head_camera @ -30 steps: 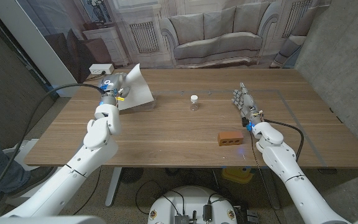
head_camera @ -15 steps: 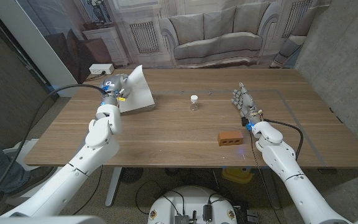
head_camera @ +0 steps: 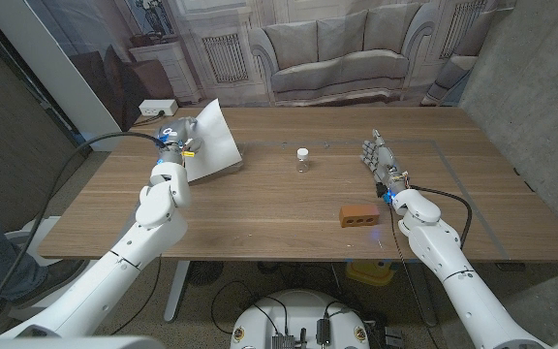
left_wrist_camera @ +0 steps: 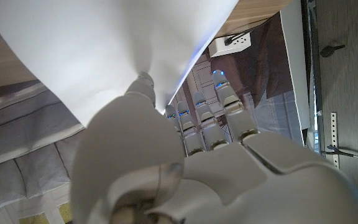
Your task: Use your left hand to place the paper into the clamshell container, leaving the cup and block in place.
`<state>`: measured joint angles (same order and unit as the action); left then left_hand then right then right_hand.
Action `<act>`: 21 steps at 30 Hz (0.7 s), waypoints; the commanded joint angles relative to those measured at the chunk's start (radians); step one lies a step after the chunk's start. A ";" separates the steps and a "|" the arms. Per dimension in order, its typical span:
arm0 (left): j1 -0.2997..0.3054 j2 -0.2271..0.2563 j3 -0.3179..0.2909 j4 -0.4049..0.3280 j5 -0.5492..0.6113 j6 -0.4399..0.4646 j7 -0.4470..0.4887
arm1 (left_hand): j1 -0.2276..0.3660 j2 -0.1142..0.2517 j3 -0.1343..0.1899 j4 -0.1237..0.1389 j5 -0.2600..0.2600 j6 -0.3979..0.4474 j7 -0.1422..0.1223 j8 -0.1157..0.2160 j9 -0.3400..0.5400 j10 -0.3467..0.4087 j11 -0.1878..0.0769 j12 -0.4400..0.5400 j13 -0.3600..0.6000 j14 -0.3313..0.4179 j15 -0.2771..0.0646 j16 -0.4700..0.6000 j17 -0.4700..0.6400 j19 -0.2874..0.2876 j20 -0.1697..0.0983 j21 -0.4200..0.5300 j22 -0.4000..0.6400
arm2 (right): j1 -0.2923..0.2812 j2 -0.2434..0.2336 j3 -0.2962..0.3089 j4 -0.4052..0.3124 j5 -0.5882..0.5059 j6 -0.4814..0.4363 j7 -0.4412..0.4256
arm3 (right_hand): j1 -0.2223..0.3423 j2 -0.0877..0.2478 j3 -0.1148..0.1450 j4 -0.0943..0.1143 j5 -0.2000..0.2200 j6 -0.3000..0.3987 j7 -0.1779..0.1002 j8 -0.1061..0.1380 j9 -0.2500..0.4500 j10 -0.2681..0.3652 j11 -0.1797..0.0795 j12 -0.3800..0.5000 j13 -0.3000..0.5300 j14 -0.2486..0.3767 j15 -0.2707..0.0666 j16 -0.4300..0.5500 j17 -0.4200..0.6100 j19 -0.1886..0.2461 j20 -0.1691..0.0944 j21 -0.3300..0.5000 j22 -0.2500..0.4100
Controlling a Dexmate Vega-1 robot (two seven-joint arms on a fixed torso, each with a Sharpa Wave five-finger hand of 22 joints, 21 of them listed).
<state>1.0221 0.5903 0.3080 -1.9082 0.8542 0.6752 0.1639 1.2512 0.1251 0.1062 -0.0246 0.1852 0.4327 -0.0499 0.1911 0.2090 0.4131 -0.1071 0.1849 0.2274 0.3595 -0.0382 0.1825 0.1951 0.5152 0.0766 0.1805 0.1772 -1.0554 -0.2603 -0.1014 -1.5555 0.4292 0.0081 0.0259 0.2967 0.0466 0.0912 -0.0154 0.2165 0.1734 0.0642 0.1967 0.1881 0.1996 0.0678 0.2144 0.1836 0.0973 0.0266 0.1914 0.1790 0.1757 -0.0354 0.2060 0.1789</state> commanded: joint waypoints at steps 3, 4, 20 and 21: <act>-0.050 -0.035 0.015 0.095 -0.027 0.001 0.013 | 0.002 0.001 0.004 0.003 0.003 -0.014 0.006 -0.001 -0.001 -0.014 0.003 0.007 -0.001 -0.006 -0.041 0.004 0.003 -0.005 0.003 0.003 0.000 | 0.000 0.000 0.004 0.004 0.003 -0.002 0.003 | 0.004 0.002 0.003 -0.008 -0.003 0.007 -0.005 0.001 0.003 0.000 -0.002 -0.001 0.004 0.007 0.004 -0.005 0.005 0.008 -0.005 -0.004 0.005; -0.051 -0.035 0.016 0.095 -0.028 0.001 0.014 | 0.002 0.001 0.004 0.003 0.003 -0.018 0.009 -0.002 -0.001 -0.016 0.004 0.006 -0.002 -0.006 -0.040 0.004 0.003 -0.006 0.003 0.004 0.000 | 0.000 0.000 0.004 0.004 0.003 -0.002 0.003 | 0.004 0.002 0.003 -0.008 -0.003 0.008 -0.005 0.001 0.003 0.000 -0.002 -0.001 0.004 0.007 0.004 -0.005 0.005 0.008 -0.004 -0.005 0.005; -0.068 -0.053 0.032 0.127 -0.053 -0.006 0.020 | -0.001 0.002 0.005 0.003 0.002 -0.030 0.012 0.000 -0.003 -0.031 0.005 0.007 -0.004 -0.012 -0.041 0.006 0.002 -0.011 -0.001 0.008 -0.001 | 0.003 0.002 0.006 0.012 0.007 0.002 0.009 | 0.003 0.003 0.002 -0.009 -0.003 0.008 -0.004 0.001 0.003 0.000 -0.002 -0.001 0.004 0.006 0.003 -0.005 0.005 0.008 -0.005 -0.005 0.005; -0.069 -0.054 0.034 0.129 -0.052 -0.003 0.019 | -0.001 0.002 0.005 0.003 0.002 -0.031 0.012 0.001 -0.003 -0.033 0.002 0.007 -0.004 -0.012 -0.041 0.006 0.002 -0.012 0.000 0.008 -0.001 | 0.003 0.002 0.006 0.013 0.007 0.002 0.009 | 0.003 0.003 0.002 -0.009 -0.003 0.008 -0.004 0.001 0.003 0.000 -0.002 -0.001 0.004 0.006 0.003 -0.005 0.005 0.008 -0.005 -0.005 0.005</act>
<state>0.9672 0.5499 0.3313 -1.8072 0.8158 0.6740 0.1807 1.2517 0.1248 0.1062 -0.0246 0.1852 0.4079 -0.0356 0.1912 0.2045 0.3844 -0.1000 0.1849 0.2229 0.3543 -0.0434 0.1825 0.1952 0.5062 0.0749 0.1805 0.1772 -1.0547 -0.2596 -0.0971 -1.5479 0.4333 0.0070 0.0304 0.2968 0.0465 0.0884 -0.0182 0.2165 0.1734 0.0642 0.1967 0.1881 0.1996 0.0678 0.2144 0.1836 0.0973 0.0266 0.1914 0.1790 0.1757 -0.0354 0.2060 0.1789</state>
